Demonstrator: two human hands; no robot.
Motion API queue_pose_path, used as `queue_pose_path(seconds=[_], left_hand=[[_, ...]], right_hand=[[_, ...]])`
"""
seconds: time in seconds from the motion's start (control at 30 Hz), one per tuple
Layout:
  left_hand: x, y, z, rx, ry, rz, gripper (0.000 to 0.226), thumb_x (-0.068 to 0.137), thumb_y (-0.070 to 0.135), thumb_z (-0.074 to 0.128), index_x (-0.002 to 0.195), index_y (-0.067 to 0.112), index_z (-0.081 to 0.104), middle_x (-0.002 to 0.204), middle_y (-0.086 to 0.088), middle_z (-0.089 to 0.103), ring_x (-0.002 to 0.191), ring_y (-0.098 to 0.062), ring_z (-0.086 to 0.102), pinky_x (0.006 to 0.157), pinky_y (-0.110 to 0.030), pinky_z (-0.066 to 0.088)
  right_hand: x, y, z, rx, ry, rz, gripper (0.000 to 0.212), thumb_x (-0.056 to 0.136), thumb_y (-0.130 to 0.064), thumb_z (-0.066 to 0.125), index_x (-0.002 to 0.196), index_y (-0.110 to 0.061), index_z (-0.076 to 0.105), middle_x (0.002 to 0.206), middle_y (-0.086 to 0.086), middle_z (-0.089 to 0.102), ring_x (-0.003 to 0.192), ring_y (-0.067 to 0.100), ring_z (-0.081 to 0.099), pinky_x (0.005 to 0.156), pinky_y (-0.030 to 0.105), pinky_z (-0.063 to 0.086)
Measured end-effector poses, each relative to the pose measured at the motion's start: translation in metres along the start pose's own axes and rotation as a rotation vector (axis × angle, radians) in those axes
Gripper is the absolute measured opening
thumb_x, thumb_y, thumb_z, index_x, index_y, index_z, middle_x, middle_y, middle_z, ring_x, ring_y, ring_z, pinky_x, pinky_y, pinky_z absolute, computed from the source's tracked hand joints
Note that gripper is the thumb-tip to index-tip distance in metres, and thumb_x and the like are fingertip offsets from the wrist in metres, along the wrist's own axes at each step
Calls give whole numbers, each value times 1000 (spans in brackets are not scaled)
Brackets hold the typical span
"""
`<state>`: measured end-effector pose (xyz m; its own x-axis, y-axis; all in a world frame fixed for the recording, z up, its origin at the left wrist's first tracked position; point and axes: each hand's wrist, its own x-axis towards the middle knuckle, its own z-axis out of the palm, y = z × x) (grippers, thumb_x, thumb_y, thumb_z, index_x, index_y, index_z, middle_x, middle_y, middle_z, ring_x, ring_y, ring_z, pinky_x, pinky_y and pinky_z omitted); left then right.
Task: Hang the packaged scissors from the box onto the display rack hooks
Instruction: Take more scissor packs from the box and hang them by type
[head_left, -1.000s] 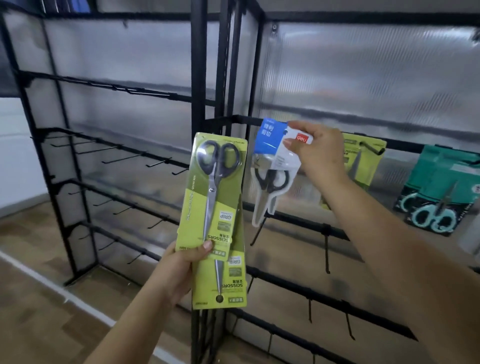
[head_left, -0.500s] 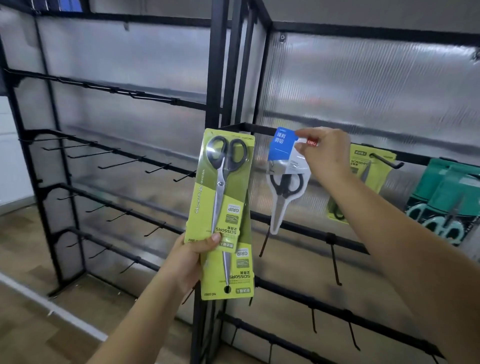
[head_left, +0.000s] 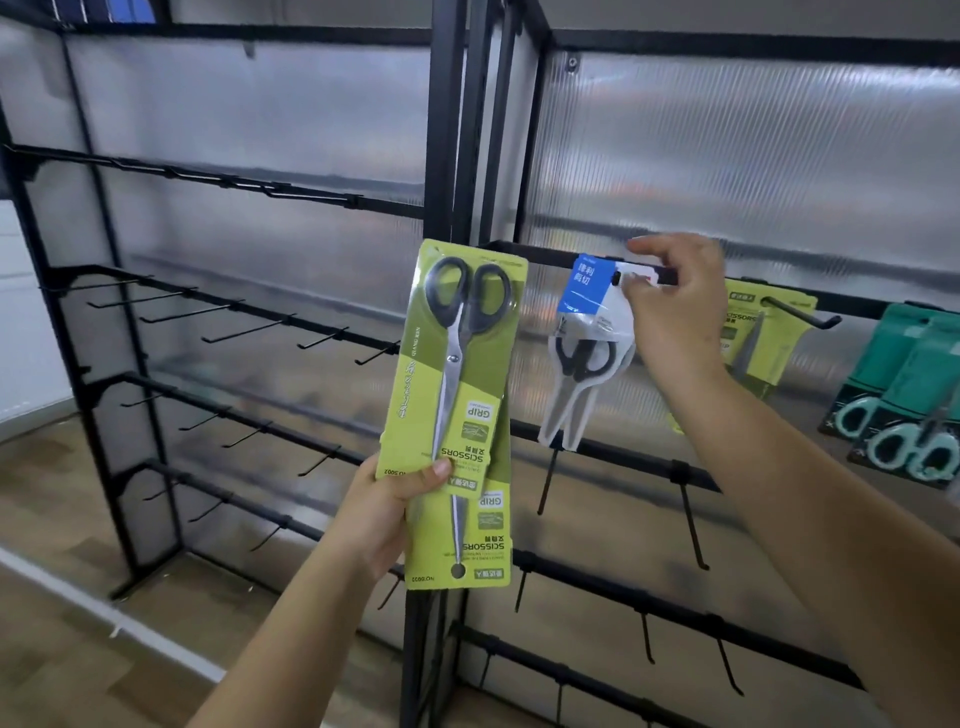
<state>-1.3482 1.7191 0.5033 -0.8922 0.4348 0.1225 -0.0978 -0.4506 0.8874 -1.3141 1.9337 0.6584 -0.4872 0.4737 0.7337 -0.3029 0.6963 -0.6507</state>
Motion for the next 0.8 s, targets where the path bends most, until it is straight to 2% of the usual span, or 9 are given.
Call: queue_pose_path(seconds=[0.07,0.13,0.2,0.3,0.4,0.5,0.6,0.7,0.8], left_hand=[[1,-2,-1,80,-31,19,19,68,8,78,85,16,75,94,-11,74,83,-25,72,61,-27,57],[2,-4,0,154,-63,29,22,64,5,78,81,19,76,91,-10,75,81,-23,72,60,-24,56],[3,-7,3,206,-88,29,30,59,2,75,81,22,76,89,-9,75,79,-22,72,60,-22,55],[5,-13,6,240,-106,27,40,53,-1,80,87,20,73,89,-10,75,79,-24,72,61,-27,57],[5,-16,11,234,-143,28,38,55,1,81,88,17,72,89,-13,74,80,-29,72,66,-37,59],[7,-18,21,215,-197,41,31,57,9,81,85,17,74,89,-10,74,77,-26,72,62,-30,56],[13,-22,38,238,-234,15,29,59,12,77,88,15,72,90,-8,74,79,-25,72,64,-31,56],[18,-28,54,357,-301,44,29,65,-3,75,89,10,65,81,-1,74,75,-15,71,64,-24,54],[23,-28,57,546,-370,97,34,71,-16,68,85,14,63,71,9,69,69,-3,65,63,-18,50]], right_hand=[[-21,-14,-5,173,-127,-13,21,85,-20,65,102,-28,55,102,-14,53,90,-7,53,67,3,41],[-31,-16,-10,209,-371,85,52,77,-36,72,121,-29,45,105,-12,57,91,-3,56,65,10,47],[-32,-9,-14,137,-499,213,75,69,-33,78,132,-26,37,107,-8,58,95,5,56,74,22,48],[-37,9,-23,131,-497,295,46,71,-7,78,108,-22,56,100,-2,64,94,14,61,74,24,51],[-43,29,-32,194,-445,278,39,71,7,73,86,-28,62,80,-16,67,81,0,64,60,9,50],[-50,40,-39,206,-411,272,45,71,8,72,101,-26,65,78,-23,67,74,-9,63,63,9,49],[-63,41,-37,84,-415,214,45,72,-1,75,92,-39,63,87,-22,62,81,-7,58,70,11,43],[-73,36,-31,-175,-502,41,42,71,-11,78,109,-22,64,96,-14,52,90,-3,48,75,5,32],[-70,36,-36,-298,-672,62,59,69,-16,79,119,-23,48,113,-10,42,111,9,40,87,22,31]])
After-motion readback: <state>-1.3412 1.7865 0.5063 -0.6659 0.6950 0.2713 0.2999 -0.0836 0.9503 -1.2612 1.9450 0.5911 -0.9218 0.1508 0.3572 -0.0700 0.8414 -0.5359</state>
